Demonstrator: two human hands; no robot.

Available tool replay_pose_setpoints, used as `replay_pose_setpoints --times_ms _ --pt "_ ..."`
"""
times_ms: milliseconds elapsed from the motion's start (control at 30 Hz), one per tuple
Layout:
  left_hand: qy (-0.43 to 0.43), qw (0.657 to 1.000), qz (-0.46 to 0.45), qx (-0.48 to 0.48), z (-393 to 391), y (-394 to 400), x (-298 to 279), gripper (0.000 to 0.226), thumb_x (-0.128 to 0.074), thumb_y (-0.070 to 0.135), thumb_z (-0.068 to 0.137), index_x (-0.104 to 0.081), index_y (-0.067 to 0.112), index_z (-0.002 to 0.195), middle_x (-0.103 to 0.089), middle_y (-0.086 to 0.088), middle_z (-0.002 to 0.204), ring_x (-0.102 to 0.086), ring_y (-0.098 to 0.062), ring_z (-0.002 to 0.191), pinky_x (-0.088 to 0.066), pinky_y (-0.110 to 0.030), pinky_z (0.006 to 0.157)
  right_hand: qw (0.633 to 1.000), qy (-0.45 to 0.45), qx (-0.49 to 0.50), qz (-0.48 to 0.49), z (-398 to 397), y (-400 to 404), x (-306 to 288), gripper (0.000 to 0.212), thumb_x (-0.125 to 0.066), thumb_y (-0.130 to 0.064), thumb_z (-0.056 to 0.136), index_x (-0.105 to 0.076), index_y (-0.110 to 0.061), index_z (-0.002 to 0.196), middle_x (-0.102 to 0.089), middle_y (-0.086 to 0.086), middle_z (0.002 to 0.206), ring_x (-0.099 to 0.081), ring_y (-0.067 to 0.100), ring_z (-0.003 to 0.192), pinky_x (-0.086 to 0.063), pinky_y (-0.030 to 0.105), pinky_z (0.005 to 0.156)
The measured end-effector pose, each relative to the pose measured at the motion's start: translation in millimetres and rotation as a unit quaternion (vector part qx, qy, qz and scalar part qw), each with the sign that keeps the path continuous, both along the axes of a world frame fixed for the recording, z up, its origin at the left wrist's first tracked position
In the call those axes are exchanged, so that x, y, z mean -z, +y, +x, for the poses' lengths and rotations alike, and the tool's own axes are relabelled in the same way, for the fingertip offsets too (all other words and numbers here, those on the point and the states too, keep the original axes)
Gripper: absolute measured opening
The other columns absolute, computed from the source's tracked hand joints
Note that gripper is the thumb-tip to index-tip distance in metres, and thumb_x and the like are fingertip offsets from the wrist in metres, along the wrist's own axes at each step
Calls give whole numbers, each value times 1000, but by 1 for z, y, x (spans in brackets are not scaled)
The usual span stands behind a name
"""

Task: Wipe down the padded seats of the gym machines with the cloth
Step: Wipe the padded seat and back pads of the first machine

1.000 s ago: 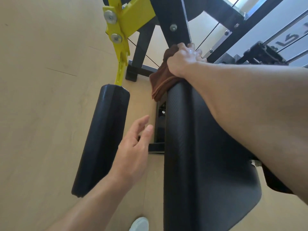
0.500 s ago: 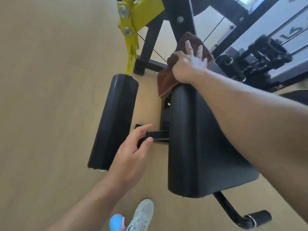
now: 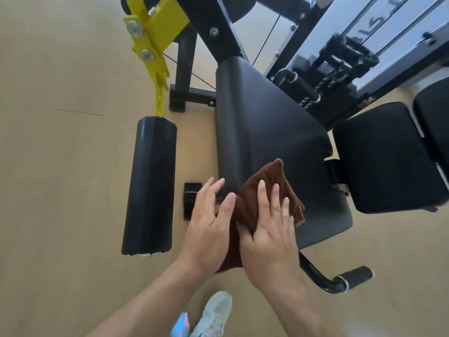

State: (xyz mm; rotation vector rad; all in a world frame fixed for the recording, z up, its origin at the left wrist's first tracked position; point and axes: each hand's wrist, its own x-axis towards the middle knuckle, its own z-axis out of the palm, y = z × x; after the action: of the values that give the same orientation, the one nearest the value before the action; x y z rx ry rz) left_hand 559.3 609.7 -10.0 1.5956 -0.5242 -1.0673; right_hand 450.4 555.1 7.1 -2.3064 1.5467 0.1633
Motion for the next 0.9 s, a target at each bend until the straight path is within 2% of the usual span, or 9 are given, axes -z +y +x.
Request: replay_pose_setpoints --times_ms 67,200,267,367,667,767,900 --pt "12 1000 -3 -7 2 -5 4 61 -37 65 91 -33 45 149 -25 27 159 -22 7 145 -20 -30 123 999 -8 45 5 18 -22 0 79 -31 -63 99 19 -41 155 15 -4 169 13 26 156 4 50 125" --pt "67 997 -24 -23 17 -26 9 64 -39 73 86 -30 54 147 -27 27 159 -27 1 147 -29 -42 122 995 -1 102 16 70 -81 2 93 -31 -76 92 11 -27 160 9 7 170 8 37 155 0 62 123" --pt "67 996 -27 -44 23 -42 8 68 -39 72 89 -26 48 151 -25 24 161 -24 1 148 -26 -41 123 995 7 103 10 94 -107 4 98 -33 -77 91 9 -23 160 7 12 170 7 40 154 -2 64 122" --pt "71 994 -32 -70 27 -65 8 73 -38 70 89 -21 43 155 -23 22 162 -20 1 149 -23 -42 124 996 16 92 -7 116 -130 6 98 -35 -76 92 8 -21 161 7 14 169 6 43 154 -3 63 123" --pt "45 995 -12 -91 42 -70 23 77 -36 75 85 -16 49 155 -21 25 162 -19 1 150 -21 -43 125 997 -10 22 -72 169 -188 13 83 -37 -57 101 4 -18 162 2 16 169 0 43 154 -4 54 125" --pt "53 994 5 -96 41 -59 27 76 -33 77 85 -18 48 154 -21 26 162 -19 4 148 -18 -38 125 998 -3 21 -66 208 -227 12 85 -42 -56 99 3 -19 162 0 16 169 -2 46 153 -5 56 124" --pt "66 994 16 -86 36 -43 32 75 -33 66 82 -20 46 154 -24 27 160 -21 7 144 -18 -22 117 998 7 10 -68 242 -258 11 88 -51 -50 96 -1 -23 162 -1 13 170 0 47 153 -4 59 122"
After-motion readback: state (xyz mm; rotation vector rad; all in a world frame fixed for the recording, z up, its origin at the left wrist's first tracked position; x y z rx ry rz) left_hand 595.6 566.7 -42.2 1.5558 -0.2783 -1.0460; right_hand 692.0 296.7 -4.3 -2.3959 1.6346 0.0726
